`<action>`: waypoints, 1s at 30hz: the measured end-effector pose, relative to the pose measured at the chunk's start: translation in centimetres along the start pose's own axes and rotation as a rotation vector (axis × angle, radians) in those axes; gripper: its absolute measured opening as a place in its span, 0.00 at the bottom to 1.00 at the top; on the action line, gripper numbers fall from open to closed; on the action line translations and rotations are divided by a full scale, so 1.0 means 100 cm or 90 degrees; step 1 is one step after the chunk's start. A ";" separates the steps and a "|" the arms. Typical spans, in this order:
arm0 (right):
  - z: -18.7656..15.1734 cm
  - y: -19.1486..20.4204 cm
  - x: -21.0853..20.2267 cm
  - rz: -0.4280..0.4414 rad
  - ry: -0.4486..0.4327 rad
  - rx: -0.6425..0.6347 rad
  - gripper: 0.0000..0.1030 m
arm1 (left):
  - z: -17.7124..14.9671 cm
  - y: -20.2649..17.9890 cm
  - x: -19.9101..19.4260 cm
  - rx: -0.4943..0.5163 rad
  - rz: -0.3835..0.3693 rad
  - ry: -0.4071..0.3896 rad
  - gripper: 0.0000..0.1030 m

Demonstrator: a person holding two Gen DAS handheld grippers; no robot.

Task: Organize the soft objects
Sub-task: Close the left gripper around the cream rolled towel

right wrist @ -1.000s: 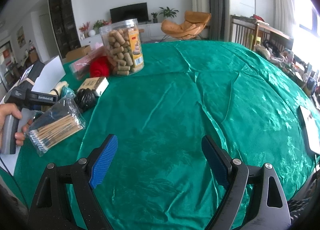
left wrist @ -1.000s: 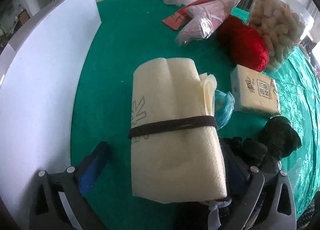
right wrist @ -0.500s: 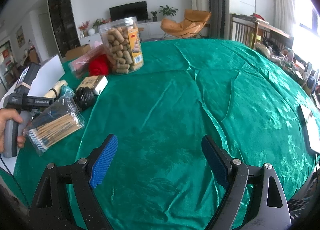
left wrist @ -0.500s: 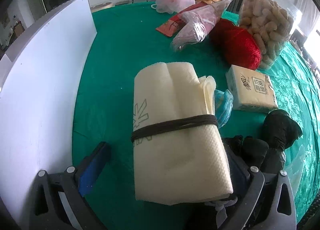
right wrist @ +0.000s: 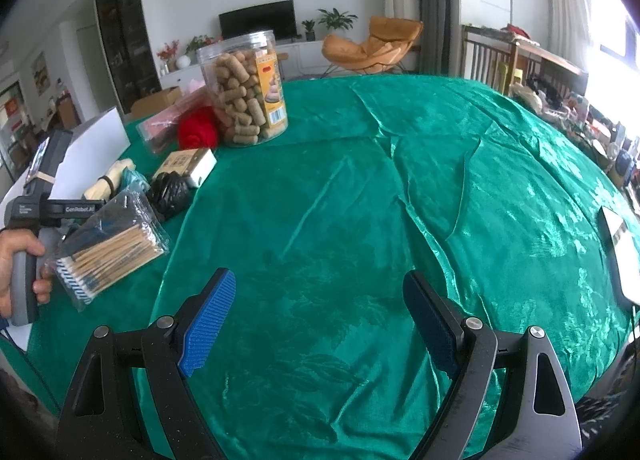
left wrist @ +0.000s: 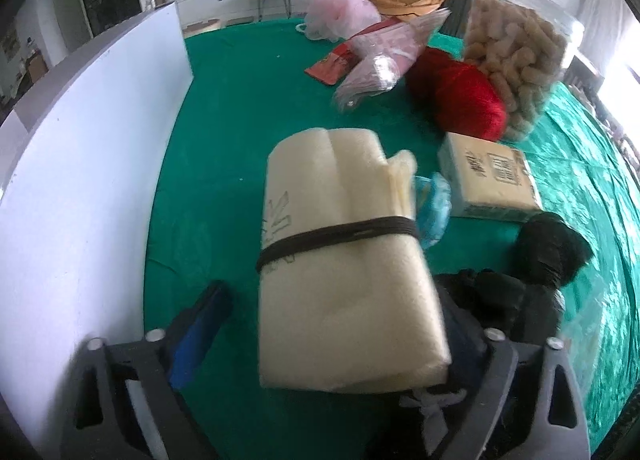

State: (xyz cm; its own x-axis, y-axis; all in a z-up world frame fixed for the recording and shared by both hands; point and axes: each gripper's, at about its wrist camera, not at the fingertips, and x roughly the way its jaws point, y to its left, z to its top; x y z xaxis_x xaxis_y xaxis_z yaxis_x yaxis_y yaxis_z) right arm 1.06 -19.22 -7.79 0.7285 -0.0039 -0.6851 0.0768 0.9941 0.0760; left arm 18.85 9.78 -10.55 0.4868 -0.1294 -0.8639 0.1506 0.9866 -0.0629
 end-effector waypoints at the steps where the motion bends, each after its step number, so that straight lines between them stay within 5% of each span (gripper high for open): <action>1: 0.000 0.000 0.000 0.000 0.000 0.000 0.85 | -0.001 -0.002 -0.003 0.006 -0.005 0.001 0.77; 9: 0.000 0.001 0.001 0.000 0.000 0.001 0.85 | -0.022 -0.015 -0.020 0.026 -0.020 0.013 0.74; 15: 0.000 0.002 0.001 0.001 0.003 -0.003 0.85 | -0.028 -0.010 -0.012 0.012 -0.002 -0.010 1.00; 30: 0.000 0.002 0.006 0.000 0.016 -0.002 0.85 | -0.036 -0.010 -0.013 0.001 0.004 -0.066 1.00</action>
State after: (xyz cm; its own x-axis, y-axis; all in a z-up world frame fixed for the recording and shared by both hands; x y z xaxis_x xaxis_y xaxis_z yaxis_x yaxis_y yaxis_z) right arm 1.52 -19.04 -8.21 0.7110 -0.0008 -0.7032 0.0748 0.9944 0.0745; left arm 15.00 9.31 -11.14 0.5748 -0.1324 -0.8075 0.1481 0.9874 -0.0565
